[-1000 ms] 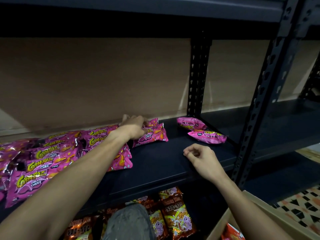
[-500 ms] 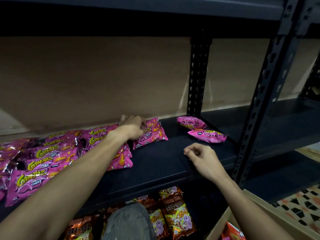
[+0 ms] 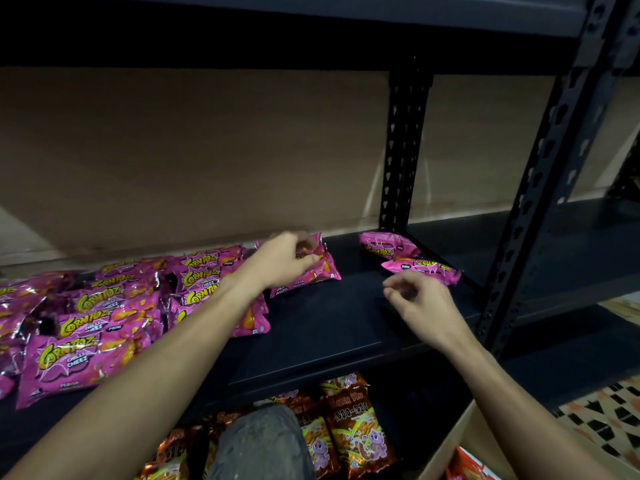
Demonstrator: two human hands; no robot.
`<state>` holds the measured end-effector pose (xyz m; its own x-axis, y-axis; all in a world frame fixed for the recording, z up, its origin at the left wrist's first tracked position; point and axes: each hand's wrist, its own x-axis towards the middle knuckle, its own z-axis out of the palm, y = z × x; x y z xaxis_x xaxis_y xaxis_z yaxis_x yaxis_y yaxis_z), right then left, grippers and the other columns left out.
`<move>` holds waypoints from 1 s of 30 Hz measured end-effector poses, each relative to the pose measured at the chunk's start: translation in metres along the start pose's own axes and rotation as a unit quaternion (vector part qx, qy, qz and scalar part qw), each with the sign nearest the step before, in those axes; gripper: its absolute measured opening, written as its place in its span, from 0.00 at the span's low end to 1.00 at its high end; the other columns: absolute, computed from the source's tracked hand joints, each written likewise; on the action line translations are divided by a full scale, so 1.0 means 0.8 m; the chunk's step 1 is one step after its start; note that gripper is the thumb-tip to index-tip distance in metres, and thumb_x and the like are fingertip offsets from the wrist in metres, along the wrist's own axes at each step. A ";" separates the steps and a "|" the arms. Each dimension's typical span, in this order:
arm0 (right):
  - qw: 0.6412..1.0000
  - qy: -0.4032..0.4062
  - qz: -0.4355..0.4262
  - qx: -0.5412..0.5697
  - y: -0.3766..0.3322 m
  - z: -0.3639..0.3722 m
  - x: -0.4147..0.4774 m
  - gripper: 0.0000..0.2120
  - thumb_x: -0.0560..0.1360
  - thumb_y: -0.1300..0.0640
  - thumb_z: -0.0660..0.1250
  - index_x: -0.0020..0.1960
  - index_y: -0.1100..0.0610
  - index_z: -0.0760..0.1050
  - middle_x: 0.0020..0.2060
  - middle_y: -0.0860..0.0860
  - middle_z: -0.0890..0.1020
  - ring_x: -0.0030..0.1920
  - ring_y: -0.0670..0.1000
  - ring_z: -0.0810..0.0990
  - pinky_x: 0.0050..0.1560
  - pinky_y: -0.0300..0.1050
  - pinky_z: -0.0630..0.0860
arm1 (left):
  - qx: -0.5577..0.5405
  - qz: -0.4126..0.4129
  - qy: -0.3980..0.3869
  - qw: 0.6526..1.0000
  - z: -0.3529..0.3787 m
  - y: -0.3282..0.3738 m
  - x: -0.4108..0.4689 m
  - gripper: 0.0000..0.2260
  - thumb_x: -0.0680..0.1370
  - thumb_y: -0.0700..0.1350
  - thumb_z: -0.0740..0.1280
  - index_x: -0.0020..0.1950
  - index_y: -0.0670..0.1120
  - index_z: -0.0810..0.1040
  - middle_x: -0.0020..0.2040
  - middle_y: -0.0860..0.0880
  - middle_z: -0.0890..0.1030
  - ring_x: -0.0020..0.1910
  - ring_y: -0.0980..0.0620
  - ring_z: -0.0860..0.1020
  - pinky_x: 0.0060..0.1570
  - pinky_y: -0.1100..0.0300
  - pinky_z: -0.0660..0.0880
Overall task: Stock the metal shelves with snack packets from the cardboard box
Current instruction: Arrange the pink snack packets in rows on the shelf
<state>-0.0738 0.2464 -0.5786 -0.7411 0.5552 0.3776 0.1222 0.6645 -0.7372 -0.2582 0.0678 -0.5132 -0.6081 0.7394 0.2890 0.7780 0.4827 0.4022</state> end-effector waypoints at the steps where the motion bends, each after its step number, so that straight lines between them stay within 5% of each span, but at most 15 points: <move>1: 0.999 0.025 -0.016 -0.033 0.000 -0.005 0.005 0.04 0.75 0.59 0.71 0.47 0.51 0.82 0.44 0.47 0.82 0.47 0.49 0.81 0.53 0.41 0.75 | -0.025 0.015 0.003 1.000 0.003 0.005 -0.008 0.12 0.79 0.49 0.68 0.62 0.48 0.79 0.53 0.53 0.82 0.49 0.57 0.78 0.52 0.68 0.67; 6: 0.979 0.108 0.012 -0.171 0.011 -0.035 0.026 0.14 0.73 0.62 0.70 0.58 0.57 0.80 0.57 0.57 0.75 0.61 0.60 0.70 0.63 0.48 0.66 | -0.103 0.060 -0.007 0.993 0.032 0.020 -0.038 0.11 0.78 0.48 0.70 0.60 0.49 0.81 0.55 0.55 0.82 0.54 0.59 0.78 0.60 0.64 0.72; 10: 0.958 0.042 0.089 -0.270 0.028 -0.041 0.034 0.25 0.74 0.57 0.71 0.70 0.57 0.71 0.66 0.60 0.71 0.65 0.64 0.67 0.65 0.59 0.68 | -0.144 0.057 -0.028 0.988 0.064 0.020 -0.062 0.12 0.78 0.48 0.70 0.61 0.51 0.80 0.57 0.58 0.80 0.56 0.63 0.77 0.61 0.61 0.73; 12: 0.949 0.013 0.106 -0.296 0.035 -0.038 0.031 0.27 0.75 0.57 0.70 0.72 0.56 0.69 0.65 0.61 0.72 0.65 0.65 0.68 0.63 0.59 0.69 | -0.163 0.041 -0.024 0.986 0.077 0.017 -0.070 0.12 0.78 0.48 0.70 0.60 0.52 0.80 0.56 0.59 0.80 0.55 0.65 0.77 0.59 0.60 0.74; 16: 0.939 0.078 0.051 -0.330 0.036 -0.028 0.016 0.19 0.74 0.60 0.70 0.64 0.59 0.75 0.55 0.61 0.78 0.56 0.65 0.74 0.55 0.60 0.73 | -0.183 0.021 -0.022 0.983 0.095 0.013 -0.080 0.10 0.78 0.49 0.70 0.59 0.54 0.80 0.55 0.59 0.80 0.54 0.67 0.76 0.58 0.63 0.74; 20: 0.963 0.087 0.000 -0.255 0.029 -0.012 -0.001 0.16 0.74 0.58 0.71 0.61 0.59 0.78 0.52 0.58 0.80 0.53 0.62 0.76 0.56 0.58 0.74 | -0.202 0.002 -0.014 0.979 0.099 0.008 -0.082 0.10 0.78 0.48 0.70 0.59 0.54 0.80 0.54 0.58 0.81 0.54 0.67 0.77 0.59 0.66 0.72; 26: 0.982 0.156 -0.020 -0.107 0.008 0.014 -0.034 0.12 0.76 0.58 0.70 0.59 0.58 0.81 0.50 0.51 0.82 0.53 0.52 0.78 0.58 0.41 0.70 | -0.234 -0.010 -0.030 0.972 0.098 0.010 -0.085 0.11 0.78 0.49 0.69 0.61 0.53 0.79 0.53 0.60 0.82 0.52 0.68 0.78 0.58 0.69 0.71; 30: 0.981 0.190 -0.011 -0.022 -0.008 0.033 -0.050 0.11 0.76 0.58 0.71 0.58 0.57 0.83 0.49 0.48 0.82 0.52 0.49 0.80 0.59 0.45 0.75 | -0.258 -0.019 -0.044 0.965 0.096 0.014 -0.086 0.11 0.79 0.54 0.67 0.60 0.55 0.79 0.52 0.60 0.84 0.54 0.67 0.78 0.60 0.66 0.71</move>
<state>-0.0621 0.2067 -0.6033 -0.4451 0.6816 0.5808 0.1437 0.6945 -0.7050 -0.1959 0.0584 -0.5956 -0.6021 0.7730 0.2000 0.5591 0.2293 0.7968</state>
